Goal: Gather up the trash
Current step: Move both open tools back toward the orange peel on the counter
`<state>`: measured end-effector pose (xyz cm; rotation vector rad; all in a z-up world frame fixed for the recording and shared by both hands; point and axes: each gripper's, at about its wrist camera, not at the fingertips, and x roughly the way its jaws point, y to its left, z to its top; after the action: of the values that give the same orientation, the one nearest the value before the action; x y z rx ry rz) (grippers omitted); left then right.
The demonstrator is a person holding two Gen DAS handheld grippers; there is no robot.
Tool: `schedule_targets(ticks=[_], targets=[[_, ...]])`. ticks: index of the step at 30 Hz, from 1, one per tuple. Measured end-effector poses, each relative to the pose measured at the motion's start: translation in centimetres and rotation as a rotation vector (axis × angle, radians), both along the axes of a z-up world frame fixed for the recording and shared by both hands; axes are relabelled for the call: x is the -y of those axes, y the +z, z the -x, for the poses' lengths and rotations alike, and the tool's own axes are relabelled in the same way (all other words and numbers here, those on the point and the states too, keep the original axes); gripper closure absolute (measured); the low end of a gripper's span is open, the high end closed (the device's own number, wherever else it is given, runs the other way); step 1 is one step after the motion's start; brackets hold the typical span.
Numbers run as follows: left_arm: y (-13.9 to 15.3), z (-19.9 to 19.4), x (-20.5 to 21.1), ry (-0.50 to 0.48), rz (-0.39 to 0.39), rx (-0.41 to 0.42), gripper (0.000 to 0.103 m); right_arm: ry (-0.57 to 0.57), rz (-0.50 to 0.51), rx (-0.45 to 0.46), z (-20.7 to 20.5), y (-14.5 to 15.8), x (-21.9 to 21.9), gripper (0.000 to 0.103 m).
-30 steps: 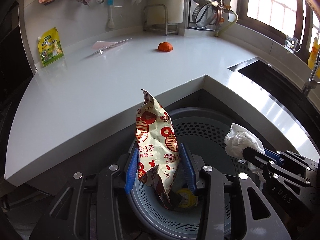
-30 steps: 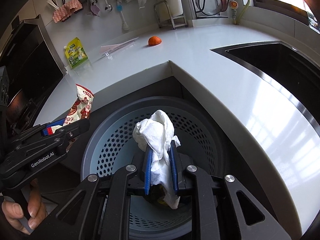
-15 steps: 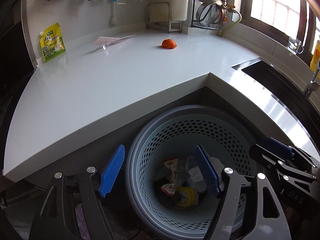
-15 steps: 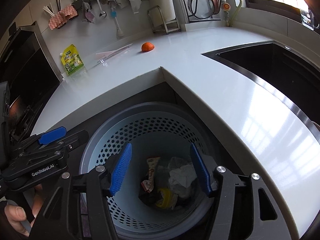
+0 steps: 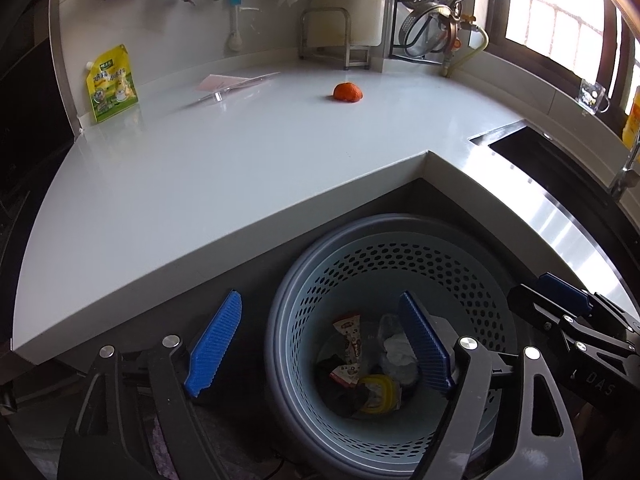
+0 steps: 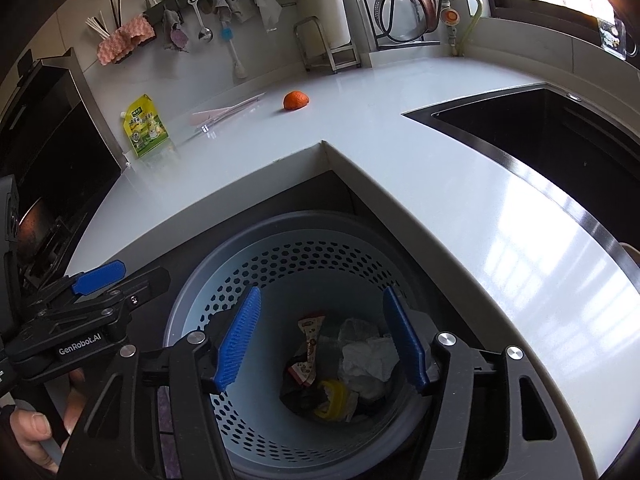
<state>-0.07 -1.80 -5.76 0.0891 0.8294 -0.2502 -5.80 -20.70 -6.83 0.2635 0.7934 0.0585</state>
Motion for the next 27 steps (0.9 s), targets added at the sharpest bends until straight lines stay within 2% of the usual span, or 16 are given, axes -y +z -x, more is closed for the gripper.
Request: schedule_targets(ticks=[5, 13, 18, 21, 27], targets=[[1.9, -0.7, -1.0, 0.013, 0.003, 0.048, 0.017, 0.011, -0.007, 0.019, -1.1, 1.3, 0.1, 0.041], [6.0, -4.5, -4.0, 0.059, 0.015, 0.142, 0.011, 0.052, 0.044, 0.115, -5.3, 5.9, -0.8, 0.037], [8.1, -8.4, -5.7, 0.1, -0.012, 0.189, 0.011, 0.088, 0.028, 0.14, -9.5, 8.2, -1.1, 0.035], [9.0, -11.3, -6.5, 0.114, -0.011, 0.2, 0.01, 0.094, 0.051, 0.147, -12.3, 9.0, -1.5, 0.035], [9.7, -17.5, -7.8, 0.119, 0.021, 0.197, 0.01, 0.115, 0.048, 0.13, -18.2, 9.8, -1.6, 0.035]])
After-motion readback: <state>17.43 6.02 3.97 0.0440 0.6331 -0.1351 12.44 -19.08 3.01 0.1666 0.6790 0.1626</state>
